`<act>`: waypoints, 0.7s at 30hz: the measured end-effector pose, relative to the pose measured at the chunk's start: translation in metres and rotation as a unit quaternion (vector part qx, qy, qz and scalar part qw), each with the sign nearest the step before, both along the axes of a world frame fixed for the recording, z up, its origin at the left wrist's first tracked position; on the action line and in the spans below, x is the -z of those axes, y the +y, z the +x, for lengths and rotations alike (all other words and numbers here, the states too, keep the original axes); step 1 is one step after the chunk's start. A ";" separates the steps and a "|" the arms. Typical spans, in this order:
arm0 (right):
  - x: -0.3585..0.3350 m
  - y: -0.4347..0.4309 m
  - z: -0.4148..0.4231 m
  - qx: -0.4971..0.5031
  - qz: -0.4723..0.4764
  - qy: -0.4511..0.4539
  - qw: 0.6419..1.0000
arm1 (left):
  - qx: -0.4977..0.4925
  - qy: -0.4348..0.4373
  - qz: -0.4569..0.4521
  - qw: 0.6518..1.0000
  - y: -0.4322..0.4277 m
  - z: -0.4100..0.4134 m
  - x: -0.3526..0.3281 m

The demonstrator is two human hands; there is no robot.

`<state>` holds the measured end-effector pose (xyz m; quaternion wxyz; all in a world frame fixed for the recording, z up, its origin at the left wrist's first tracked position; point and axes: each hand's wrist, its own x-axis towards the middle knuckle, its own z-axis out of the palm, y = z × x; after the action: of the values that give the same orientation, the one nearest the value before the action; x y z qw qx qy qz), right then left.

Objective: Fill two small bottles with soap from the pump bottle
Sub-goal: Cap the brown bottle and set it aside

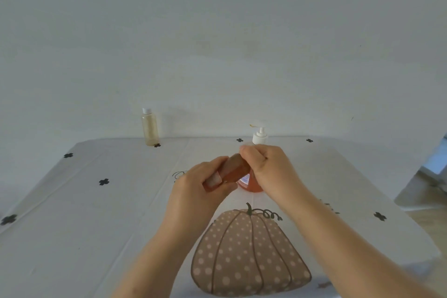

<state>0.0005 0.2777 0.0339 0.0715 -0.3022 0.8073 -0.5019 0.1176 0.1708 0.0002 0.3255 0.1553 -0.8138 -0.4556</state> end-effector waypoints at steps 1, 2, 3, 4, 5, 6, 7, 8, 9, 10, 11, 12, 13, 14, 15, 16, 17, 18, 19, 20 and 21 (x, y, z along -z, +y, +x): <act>0.000 -0.008 0.001 0.006 0.003 -0.001 1.000 | -0.011 0.001 -0.001 1.000 -0.004 0.001 0.000; -0.001 -0.016 0.002 0.008 0.010 0.002 1.000 | -0.021 0.000 -0.001 1.000 -0.009 0.001 0.000; -0.001 -0.025 0.002 0.005 0.021 0.007 1.000 | -0.031 0.000 0.001 1.000 -0.015 0.000 0.001; -0.003 -0.034 0.002 0.001 0.033 0.014 0.999 | -0.040 -0.002 0.004 0.999 -0.022 -0.001 0.001; -0.004 -0.042 0.002 -0.005 0.043 0.021 0.999 | -0.047 -0.007 0.010 0.999 -0.028 -0.003 0.001; -0.006 -0.049 0.002 -0.010 0.052 0.031 0.998 | -0.054 -0.014 0.017 0.998 -0.035 -0.005 0.002; -0.008 -0.057 0.002 -0.015 0.061 0.044 0.997 | -0.063 -0.023 0.025 0.997 -0.043 -0.007 0.003; -0.009 -0.066 0.002 -0.020 0.068 0.056 0.996 | -0.071 -0.033 0.035 0.996 -0.050 -0.011 0.004; -0.011 -0.075 0.001 -0.025 0.073 0.063 0.995 | -0.077 -0.042 0.045 0.995 -0.059 -0.014 0.006; -0.012 -0.085 -0.001 -0.030 0.073 0.066 0.995 | -0.077 -0.047 0.055 0.994 -0.068 -0.019 0.009; -0.014 -0.096 -0.004 -0.038 0.074 0.067 0.994 | -0.073 -0.051 0.065 0.994 -0.078 -0.024 0.012; -0.015 -0.104 -0.007 -0.045 0.077 0.071 0.993 | -0.069 -0.055 0.072 0.994 -0.084 -0.029 0.013; -0.018 -0.115 -0.011 -0.054 0.086 0.078 0.992 | -0.068 -0.057 0.075 0.993 -0.092 -0.034 0.014; -0.019 -0.123 -0.015 -0.062 0.095 0.083 0.990 | -0.069 -0.058 0.076 0.993 -0.100 -0.039 0.016; -0.021 -0.133 -0.020 -0.072 0.102 0.086 0.989 | -0.073 -0.058 0.079 0.993 -0.109 -0.044 0.017; -0.022 -0.141 -0.024 -0.081 0.104 0.087 0.987 | -0.076 -0.058 0.082 0.992 -0.116 -0.048 0.017; -0.022 -0.147 -0.028 -0.084 0.108 0.091 0.986 | -0.080 -0.061 0.081 0.992 -0.122 -0.052 0.016; -0.023 -0.155 -0.033 -0.085 0.112 0.100 0.985 | -0.082 -0.063 0.083 0.991 -0.130 -0.056 0.016; -0.022 -0.159 -0.036 -0.079 0.121 0.116 0.983 | -0.084 -0.063 0.088 0.991 -0.134 -0.059 0.015; -0.022 -0.167 -0.040 -0.074 0.132 0.137 0.979 | -0.094 -0.059 0.093 0.989 -0.144 -0.062 0.014; -0.022 -0.172 -0.044 -0.064 0.144 0.159 0.975 | -0.111 -0.055 0.092 0.988 -0.151 -0.064 0.013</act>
<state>-0.0432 0.1060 0.0561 0.0175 -0.4158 0.8512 -0.3199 0.0536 0.0202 -0.0131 0.3134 0.2985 -0.7626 -0.4807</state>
